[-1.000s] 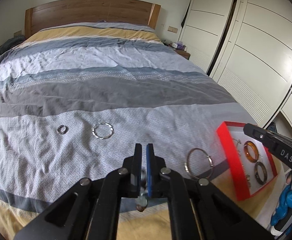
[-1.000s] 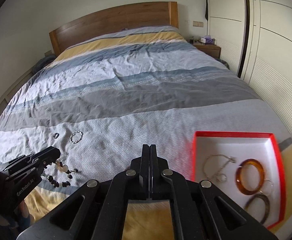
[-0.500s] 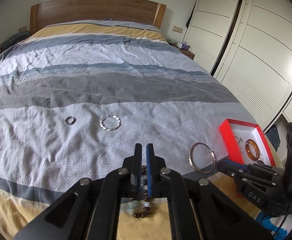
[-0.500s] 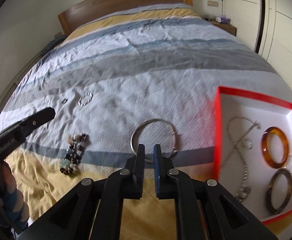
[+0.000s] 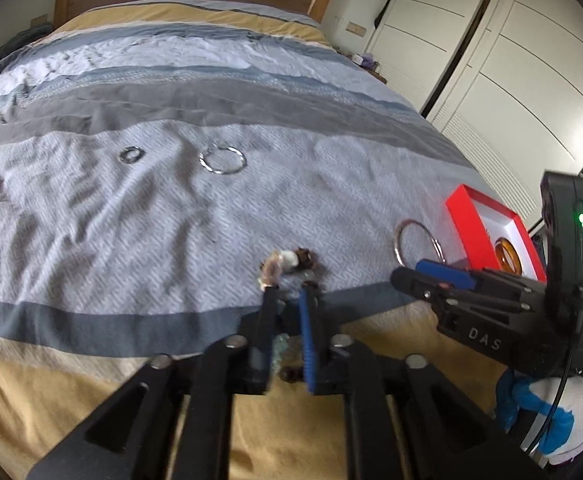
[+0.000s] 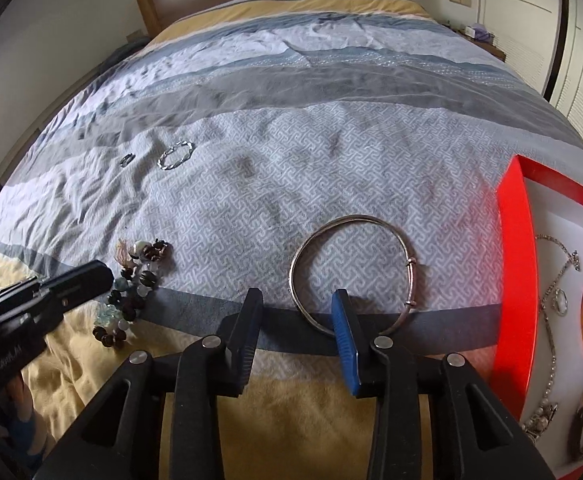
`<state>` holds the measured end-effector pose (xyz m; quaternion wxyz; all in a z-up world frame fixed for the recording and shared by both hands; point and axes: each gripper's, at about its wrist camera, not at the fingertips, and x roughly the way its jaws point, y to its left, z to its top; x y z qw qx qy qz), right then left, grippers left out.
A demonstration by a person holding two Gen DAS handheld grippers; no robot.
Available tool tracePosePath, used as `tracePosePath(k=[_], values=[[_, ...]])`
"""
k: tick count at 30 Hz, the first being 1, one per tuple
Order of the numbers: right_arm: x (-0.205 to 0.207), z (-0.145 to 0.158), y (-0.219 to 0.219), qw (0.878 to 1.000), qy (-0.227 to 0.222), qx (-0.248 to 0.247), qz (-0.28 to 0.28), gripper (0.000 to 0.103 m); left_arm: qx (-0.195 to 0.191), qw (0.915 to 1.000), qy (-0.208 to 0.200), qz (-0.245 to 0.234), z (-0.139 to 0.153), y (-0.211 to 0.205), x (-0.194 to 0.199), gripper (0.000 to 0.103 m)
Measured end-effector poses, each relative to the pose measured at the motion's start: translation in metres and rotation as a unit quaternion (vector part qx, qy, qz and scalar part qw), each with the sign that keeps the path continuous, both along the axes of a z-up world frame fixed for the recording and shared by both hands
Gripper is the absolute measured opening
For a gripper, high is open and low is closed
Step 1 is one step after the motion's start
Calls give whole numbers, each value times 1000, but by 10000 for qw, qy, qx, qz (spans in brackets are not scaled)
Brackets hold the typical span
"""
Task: Organize jewelry
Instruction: 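Carry the beaded bracelet and silver bangle into the red box and open both tools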
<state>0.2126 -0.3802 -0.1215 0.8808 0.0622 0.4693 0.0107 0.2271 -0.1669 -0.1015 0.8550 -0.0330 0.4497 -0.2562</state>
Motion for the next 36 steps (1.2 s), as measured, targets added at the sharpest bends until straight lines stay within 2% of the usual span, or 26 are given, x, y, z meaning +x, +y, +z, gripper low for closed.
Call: tracePosePath(k=[2, 10, 13, 15, 18, 20, 22, 28, 33, 36], values=[[2, -2, -1, 10000, 40, -29, 49, 36, 4, 10000, -34, -12, -2, -3, -2, 41], [15, -12, -3, 9993, 208, -57, 300, 36, 371, 9991, 127, -166, -27, -19, 4, 42], [22, -16, -4, 9989, 278, -37, 382, 36, 505, 9986, 39, -119, -31, -23, 8, 31], [27, -18, -5, 9986, 315, -12, 429, 33, 443, 9990, 83, -38, -32, -21, 15, 17], [32, -18, -4, 9985, 330, -49, 438, 20, 438, 9990, 59, -19, -30, -22, 18, 17], [33, -17, -5, 9985, 337, 60, 425, 7, 517, 9987, -35, -25, -26, -23, 15, 17], [27, -13, -4, 9988, 283, 121, 374, 6, 527, 9986, -79, 12, -21, -21, 11, 17], [-6, 10, -2, 9973, -148, 691, 190, 5, 522, 9983, -174, 174, 2, -4, 3, 17], [-38, 42, -2, 9861, -685, 1514, -59, 5, 461, 9981, -326, 232, 31, 7, -12, 17], [-56, 63, 1, 9796, -930, 1777, -140, 5, 440, 9979, -406, 246, 46, 11, -23, 17]])
